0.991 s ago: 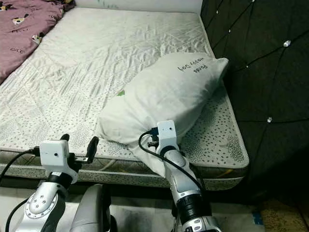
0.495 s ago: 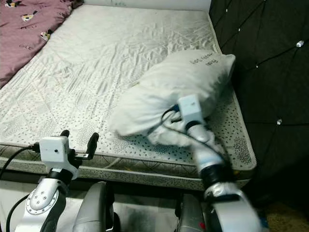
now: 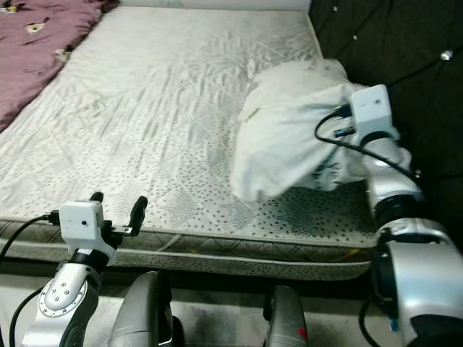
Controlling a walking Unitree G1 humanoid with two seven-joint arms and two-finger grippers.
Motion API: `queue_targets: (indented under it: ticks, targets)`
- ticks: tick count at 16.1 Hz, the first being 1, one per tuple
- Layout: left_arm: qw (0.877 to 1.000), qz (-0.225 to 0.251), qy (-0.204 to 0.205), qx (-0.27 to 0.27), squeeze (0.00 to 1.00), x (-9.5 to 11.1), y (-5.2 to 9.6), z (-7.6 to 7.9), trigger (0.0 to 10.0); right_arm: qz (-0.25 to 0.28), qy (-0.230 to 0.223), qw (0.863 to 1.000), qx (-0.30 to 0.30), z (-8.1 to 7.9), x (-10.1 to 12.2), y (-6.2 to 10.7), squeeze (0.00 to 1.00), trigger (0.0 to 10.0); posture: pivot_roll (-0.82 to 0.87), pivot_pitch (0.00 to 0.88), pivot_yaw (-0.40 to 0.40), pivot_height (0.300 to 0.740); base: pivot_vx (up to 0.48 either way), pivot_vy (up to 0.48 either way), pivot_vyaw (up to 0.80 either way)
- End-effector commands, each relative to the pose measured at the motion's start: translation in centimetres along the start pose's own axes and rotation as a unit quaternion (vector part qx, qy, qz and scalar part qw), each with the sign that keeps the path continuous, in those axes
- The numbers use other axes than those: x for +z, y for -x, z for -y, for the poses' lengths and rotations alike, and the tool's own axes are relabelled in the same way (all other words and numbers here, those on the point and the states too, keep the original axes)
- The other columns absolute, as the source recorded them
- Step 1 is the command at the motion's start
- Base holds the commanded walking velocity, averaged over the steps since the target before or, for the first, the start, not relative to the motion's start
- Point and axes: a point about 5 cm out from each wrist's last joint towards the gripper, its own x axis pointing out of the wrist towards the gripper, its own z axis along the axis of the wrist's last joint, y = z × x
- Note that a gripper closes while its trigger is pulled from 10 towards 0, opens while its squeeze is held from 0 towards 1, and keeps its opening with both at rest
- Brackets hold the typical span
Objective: Clean up the room
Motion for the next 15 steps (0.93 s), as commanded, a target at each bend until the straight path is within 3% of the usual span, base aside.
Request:
queue_targets:
  ticks: [1, 3, 4, 6, 8, 9, 11, 14, 15]
  targets:
    - [1.000, -0.004, -0.005, 0.006, 0.00, -0.2, 0.1, -0.2, 10.0, 0.057, 0.010, 0.998, -0.013, 1.0, 2.8, -0.4, 0.00, 0.0, 0.07, 0.121, 0.019, 0.593, 0.000, 0.000, 0.00]
    - [1.000, -0.004, -0.006, 0.009, 0.00, -0.2, 0.2, -0.3, 10.0, 0.044, 0.008, 0.999, 0.000, 0.5, 1.0, 0.0, 0.00, 0.0, 0.08, 0.118, 0.018, 0.593, 0.000, 0.000, 0.00]
    - [1.000, -0.004, -0.007, 0.010, 0.00, -0.2, 0.3, -0.4, 10.0, 0.021, -0.032, 0.999, 0.011, -0.5, -1.7, 0.9, 0.00, 0.0, 0.08, 0.118, 0.022, 0.593, 0.000, 0.000, 0.00]
    - [1.000, -0.005, -0.008, 0.007, 0.00, -0.3, 0.3, -0.5, 10.0, 0.010, -0.075, 0.996, 0.040, -3.4, -4.9, 2.8, 0.00, 0.0, 0.07, 0.117, 0.028, 0.593, 0.000, 0.000, 0.00]
    - [1.000, -0.005, -0.008, 0.002, 0.00, -0.3, 0.2, -0.4, 10.0, 0.018, -0.102, 0.993, 0.064, -6.6, -6.3, 5.4, 0.00, 0.0, 0.06, 0.116, 0.037, 0.593, 0.000, 0.000, 0.00]
    - [1.000, -0.005, -0.008, -0.003, 0.00, -0.3, 0.0, -0.3, 10.0, 0.026, -0.124, 0.989, 0.078, -9.0, -6.6, 7.9, 0.00, 0.0, 0.06, 0.113, 0.044, 0.593, 0.000, 0.000, 0.00]
    - [1.000, -0.003, -0.007, -0.008, 0.00, -0.3, -0.3, -0.2, 10.0, 0.033, -0.160, 0.982, 0.090, -11.4, -6.1, 10.0, 0.00, 0.0, 0.05, 0.106, 0.050, 0.593, 0.000, 0.000, 0.00]
    - [1.000, 0.000, -0.007, -0.011, 0.00, -0.2, -0.5, 0.0, 10.0, 0.035, -0.193, 0.972, 0.132, -14.6, -4.7, 12.3, 0.00, 0.0, 0.06, 0.098, 0.050, 0.593, 0.000, 0.000, 0.00]
    - [1.000, 0.001, -0.007, -0.010, 0.00, -0.1, -0.5, -0.1, 10.0, 0.032, -0.194, 0.971, 0.137, -14.9, -4.4, 12.3, 0.00, 0.0, 0.06, 0.097, 0.049, 0.593, 0.000, 0.000, 0.00]
